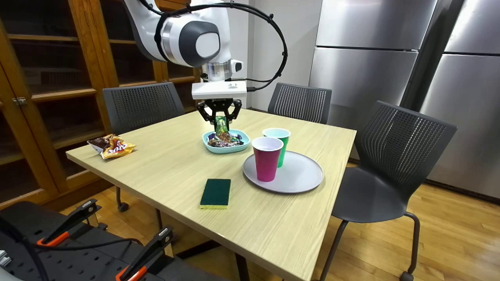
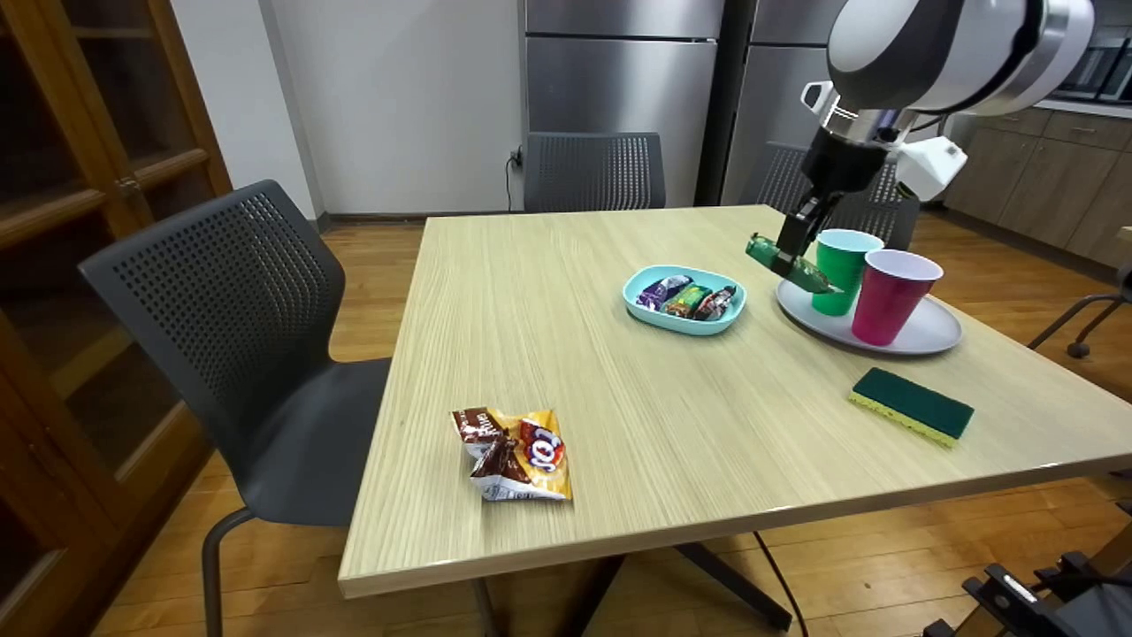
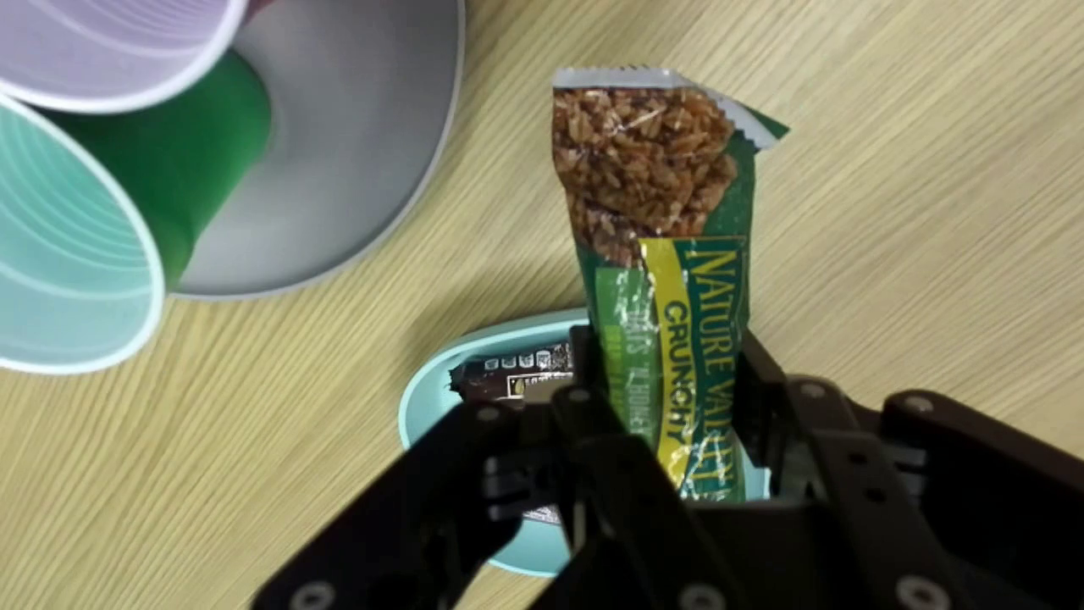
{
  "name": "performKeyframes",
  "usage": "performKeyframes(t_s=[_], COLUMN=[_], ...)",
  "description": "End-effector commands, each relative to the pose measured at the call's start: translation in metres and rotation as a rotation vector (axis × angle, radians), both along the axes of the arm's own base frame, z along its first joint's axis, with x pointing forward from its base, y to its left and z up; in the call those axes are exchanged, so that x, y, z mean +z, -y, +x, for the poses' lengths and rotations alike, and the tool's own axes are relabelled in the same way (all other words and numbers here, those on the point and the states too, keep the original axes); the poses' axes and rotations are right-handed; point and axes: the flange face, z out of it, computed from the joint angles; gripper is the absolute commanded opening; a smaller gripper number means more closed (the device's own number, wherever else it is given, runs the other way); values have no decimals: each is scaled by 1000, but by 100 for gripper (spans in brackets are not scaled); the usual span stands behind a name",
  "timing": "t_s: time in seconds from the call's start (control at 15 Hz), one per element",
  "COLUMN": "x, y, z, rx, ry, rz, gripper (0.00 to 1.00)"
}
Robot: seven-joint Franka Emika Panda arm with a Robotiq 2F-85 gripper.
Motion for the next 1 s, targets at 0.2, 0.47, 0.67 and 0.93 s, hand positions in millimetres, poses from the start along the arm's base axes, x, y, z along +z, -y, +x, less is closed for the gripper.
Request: performKeyframes(t_s=[0.2, 0.47, 0.67, 0.93], x=[-12, -24, -32, -43], y=[-25, -42, -54, -66], z=[63, 93, 108, 123], rx=[-66, -99, -144, -200], ry=[-11, -13, -18, -24], rz=[-15, -20, -15, 4], gripper=[13, 13, 13, 13])
